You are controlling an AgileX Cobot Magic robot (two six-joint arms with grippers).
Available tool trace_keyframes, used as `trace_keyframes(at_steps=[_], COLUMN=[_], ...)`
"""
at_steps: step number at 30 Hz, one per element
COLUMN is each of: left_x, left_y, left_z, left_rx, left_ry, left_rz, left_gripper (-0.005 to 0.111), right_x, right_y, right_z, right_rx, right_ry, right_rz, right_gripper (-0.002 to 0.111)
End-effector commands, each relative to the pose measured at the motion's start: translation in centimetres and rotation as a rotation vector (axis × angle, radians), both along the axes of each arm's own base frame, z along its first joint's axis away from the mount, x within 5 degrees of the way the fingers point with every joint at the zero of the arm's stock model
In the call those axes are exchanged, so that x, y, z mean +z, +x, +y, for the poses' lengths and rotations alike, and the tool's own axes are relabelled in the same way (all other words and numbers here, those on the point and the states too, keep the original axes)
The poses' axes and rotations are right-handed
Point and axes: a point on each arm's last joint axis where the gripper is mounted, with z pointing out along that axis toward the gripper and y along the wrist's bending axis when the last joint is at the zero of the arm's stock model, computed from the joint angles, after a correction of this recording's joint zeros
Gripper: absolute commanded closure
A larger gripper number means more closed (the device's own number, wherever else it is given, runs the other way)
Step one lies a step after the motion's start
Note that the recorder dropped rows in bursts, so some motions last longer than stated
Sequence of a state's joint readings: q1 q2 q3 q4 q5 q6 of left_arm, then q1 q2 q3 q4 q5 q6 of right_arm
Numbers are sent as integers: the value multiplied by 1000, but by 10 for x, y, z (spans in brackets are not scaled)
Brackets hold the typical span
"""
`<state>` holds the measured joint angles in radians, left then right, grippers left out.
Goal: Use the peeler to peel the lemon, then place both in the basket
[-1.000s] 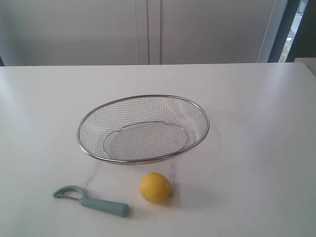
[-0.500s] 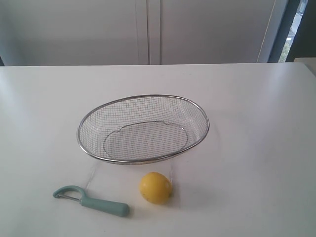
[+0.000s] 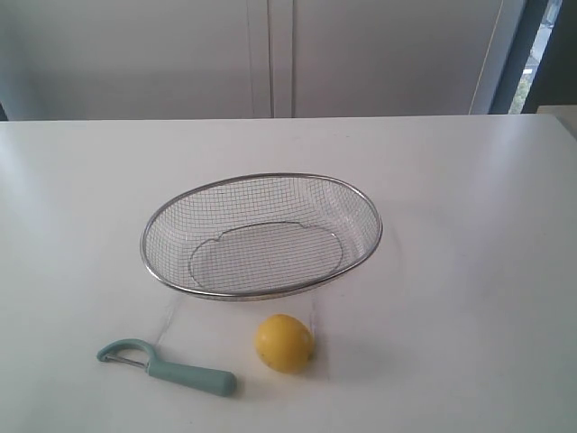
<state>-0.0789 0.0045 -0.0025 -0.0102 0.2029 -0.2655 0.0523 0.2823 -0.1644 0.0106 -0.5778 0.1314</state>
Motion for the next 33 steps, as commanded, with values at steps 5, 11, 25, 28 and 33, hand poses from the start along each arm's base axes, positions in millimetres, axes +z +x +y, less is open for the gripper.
trace_keyframes(at_steps=[5,11,25,28,33], left_x=[-1,-1,-1,-1,-1], left_y=[0,0,0,0,0], left_z=[0,0,0,0,0], left_rx=[-4,-4,-4,-4,-4], left_ry=[-2,-2,-2,-2,-2], left_rz=[-3,-3,-3,-3,-3], left_gripper=[107,107,107,107,107], right_x=[7,12,13,13,16], right_y=[29,47,84,89,93], right_z=[1,2,4,5,5], right_rx=[1,2,-1,0,5], right_ry=[-11,-19,-76,-81,-80], right_rz=[268,400,834,929,1030], right_gripper=[108,108,108,108,108])
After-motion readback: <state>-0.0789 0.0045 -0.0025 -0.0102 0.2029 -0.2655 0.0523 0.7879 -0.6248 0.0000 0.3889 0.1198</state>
